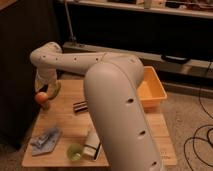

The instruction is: Place apple in plastic cup

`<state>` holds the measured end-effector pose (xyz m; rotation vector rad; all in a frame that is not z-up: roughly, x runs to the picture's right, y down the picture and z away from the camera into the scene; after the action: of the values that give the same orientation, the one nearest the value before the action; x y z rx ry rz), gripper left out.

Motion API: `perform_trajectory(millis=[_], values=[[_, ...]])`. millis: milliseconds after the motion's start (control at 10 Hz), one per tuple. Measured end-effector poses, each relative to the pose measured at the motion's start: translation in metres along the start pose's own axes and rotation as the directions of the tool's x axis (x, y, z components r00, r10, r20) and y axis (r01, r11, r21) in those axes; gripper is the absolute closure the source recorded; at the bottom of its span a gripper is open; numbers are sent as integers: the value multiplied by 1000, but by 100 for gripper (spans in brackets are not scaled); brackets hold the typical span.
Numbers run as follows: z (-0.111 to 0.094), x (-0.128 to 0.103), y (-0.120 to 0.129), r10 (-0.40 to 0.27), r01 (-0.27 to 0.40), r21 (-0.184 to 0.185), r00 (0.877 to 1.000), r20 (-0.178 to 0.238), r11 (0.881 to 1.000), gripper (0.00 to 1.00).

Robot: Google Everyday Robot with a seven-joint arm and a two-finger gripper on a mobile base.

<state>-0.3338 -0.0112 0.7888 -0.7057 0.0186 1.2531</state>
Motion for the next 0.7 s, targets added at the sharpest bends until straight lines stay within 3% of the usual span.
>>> perform_trajectory(millis=[700], values=[[44,1,23,-61,60,-15,997,-45,998,35]])
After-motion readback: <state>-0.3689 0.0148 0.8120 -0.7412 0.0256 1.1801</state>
